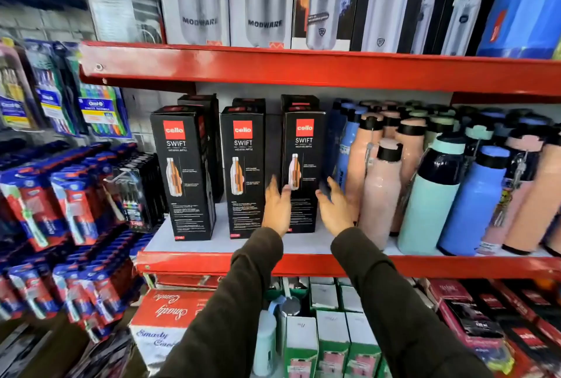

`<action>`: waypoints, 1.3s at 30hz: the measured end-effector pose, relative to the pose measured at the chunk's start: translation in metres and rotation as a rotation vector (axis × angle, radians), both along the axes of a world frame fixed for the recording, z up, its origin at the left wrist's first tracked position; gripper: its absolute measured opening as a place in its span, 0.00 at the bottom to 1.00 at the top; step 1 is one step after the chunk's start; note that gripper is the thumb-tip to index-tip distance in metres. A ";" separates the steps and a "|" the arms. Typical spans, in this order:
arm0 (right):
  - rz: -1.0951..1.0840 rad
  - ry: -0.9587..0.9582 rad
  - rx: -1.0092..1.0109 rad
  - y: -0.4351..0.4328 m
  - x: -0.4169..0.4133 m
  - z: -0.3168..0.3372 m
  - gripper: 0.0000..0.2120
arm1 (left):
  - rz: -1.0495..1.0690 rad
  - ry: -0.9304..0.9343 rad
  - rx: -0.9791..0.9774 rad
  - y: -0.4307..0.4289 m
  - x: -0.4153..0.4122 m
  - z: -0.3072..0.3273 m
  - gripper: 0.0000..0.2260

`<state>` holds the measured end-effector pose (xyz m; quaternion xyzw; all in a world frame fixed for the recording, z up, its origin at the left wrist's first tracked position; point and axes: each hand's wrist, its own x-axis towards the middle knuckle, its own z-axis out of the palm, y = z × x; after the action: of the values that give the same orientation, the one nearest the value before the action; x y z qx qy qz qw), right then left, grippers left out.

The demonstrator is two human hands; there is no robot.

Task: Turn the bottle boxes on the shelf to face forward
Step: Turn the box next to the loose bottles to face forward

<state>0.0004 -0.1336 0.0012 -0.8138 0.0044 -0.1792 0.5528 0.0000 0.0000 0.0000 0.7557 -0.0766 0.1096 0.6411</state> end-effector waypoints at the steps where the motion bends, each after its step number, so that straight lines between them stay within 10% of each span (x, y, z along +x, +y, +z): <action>1: -0.009 0.003 0.019 0.000 0.005 -0.001 0.25 | -0.005 0.051 -0.071 -0.001 0.004 0.000 0.25; 10: 0.105 -0.017 0.254 0.007 0.013 -0.023 0.20 | -0.180 0.206 -0.526 -0.006 0.019 -0.015 0.21; 22: 0.031 -0.176 0.061 0.007 0.002 -0.018 0.43 | -0.024 0.022 -0.505 0.000 -0.002 -0.017 0.21; 39: 0.122 -0.106 0.073 -0.015 0.017 -0.002 0.41 | -0.023 -0.049 -0.117 -0.002 0.022 -0.026 0.18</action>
<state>0.0179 -0.1490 -0.0005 -0.7813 -0.0679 -0.1879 0.5913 0.0223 -0.0017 -0.0263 0.7132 -0.0944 0.1248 0.6832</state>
